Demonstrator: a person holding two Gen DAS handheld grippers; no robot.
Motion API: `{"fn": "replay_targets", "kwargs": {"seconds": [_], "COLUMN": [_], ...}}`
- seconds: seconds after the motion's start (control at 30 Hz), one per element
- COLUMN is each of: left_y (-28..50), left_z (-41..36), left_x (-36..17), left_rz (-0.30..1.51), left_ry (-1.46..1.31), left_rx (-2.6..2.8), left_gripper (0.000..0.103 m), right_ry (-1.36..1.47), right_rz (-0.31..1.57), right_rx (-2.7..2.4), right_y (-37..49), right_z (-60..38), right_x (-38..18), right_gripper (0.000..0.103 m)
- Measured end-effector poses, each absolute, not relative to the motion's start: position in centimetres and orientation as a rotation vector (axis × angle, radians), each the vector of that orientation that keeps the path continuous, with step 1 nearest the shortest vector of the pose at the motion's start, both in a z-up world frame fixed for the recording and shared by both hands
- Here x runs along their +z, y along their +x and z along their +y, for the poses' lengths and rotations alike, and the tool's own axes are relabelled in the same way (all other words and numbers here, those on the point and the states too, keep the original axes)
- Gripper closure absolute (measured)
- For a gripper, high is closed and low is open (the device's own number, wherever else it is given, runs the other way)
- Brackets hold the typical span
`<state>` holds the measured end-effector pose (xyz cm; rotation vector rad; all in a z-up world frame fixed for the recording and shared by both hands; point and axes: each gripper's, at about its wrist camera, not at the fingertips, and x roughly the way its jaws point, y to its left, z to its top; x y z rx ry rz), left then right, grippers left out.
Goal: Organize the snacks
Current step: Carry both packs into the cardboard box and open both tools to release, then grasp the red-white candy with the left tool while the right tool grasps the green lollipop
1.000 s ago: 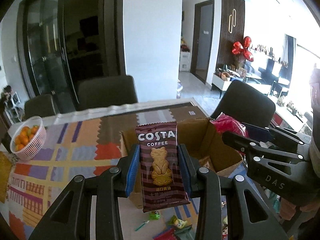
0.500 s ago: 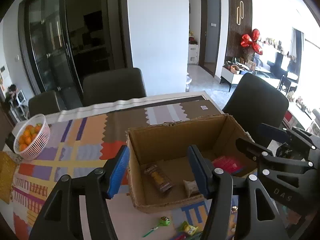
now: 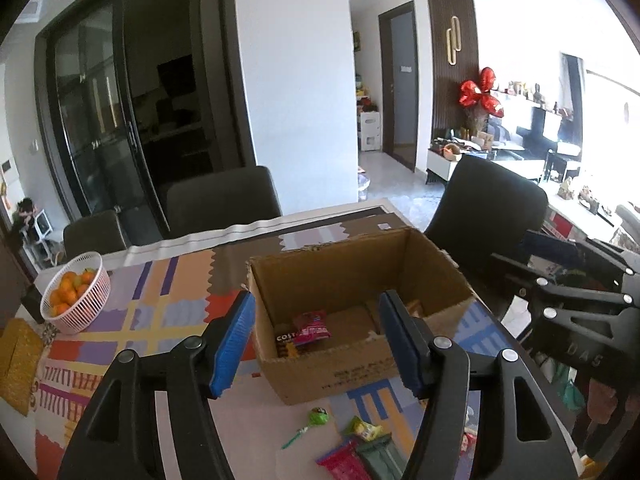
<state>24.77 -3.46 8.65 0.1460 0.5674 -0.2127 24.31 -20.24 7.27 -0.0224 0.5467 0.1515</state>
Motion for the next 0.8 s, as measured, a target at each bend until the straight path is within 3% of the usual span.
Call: {"fn": "replay_targets", "kwargs": {"seconds": [0.8], "left_y": [16.8], "left_z": [-9.6], "left_x": [4.5], "left_rz": [0.586], "left_ry": [0.290], "left_rx": [-0.423], "left_gripper": [0.038], "right_ry": [-0.028], "right_rz": [0.596], "right_rx": [0.109], "right_y": [14.6], "right_z": [-24.2], "right_x": [3.1], "right_gripper": [0.047]}}
